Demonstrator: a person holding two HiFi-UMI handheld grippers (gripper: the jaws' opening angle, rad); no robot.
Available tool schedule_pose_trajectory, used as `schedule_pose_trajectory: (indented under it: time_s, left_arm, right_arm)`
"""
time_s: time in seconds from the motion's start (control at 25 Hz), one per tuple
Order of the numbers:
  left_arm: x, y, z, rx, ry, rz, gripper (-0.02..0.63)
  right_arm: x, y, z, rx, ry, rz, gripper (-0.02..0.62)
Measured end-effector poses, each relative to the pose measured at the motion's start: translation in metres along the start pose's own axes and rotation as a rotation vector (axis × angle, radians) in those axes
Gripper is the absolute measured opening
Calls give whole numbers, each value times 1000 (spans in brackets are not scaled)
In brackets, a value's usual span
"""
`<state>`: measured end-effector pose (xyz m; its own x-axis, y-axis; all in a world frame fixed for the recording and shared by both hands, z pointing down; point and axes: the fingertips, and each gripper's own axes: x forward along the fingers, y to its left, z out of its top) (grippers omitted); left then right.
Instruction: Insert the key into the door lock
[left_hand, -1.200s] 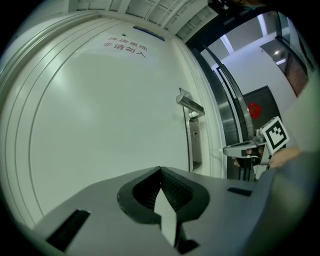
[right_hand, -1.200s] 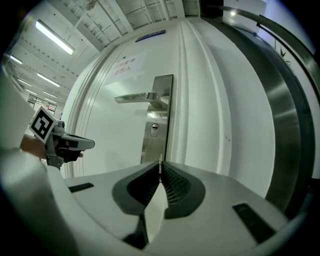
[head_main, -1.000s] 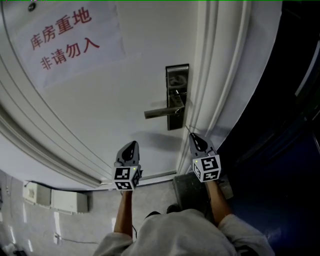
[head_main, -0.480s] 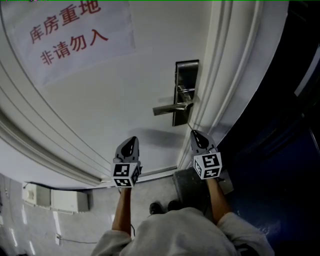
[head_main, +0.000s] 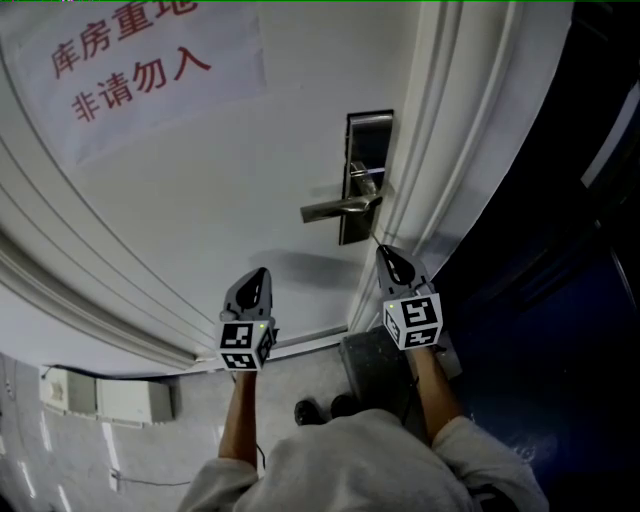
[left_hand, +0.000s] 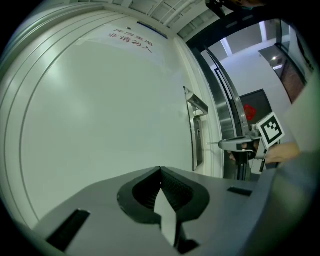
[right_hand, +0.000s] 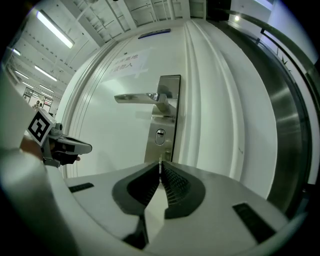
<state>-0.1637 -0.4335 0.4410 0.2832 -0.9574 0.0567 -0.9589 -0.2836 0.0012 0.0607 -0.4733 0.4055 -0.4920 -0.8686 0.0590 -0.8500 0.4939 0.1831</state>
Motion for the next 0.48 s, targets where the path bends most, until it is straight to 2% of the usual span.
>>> schedule_pose_trajectory:
  time_s: [0.32, 0.48]
  left_arm:
    - [3, -1, 3, 1, -6, -10, 17]
    - [3, 2, 6, 5, -13, -9, 18]
  right_arm:
    - [2, -6, 31, -77, -44, -8, 29]
    - [4, -4, 47, -156, -60, -17, 29]
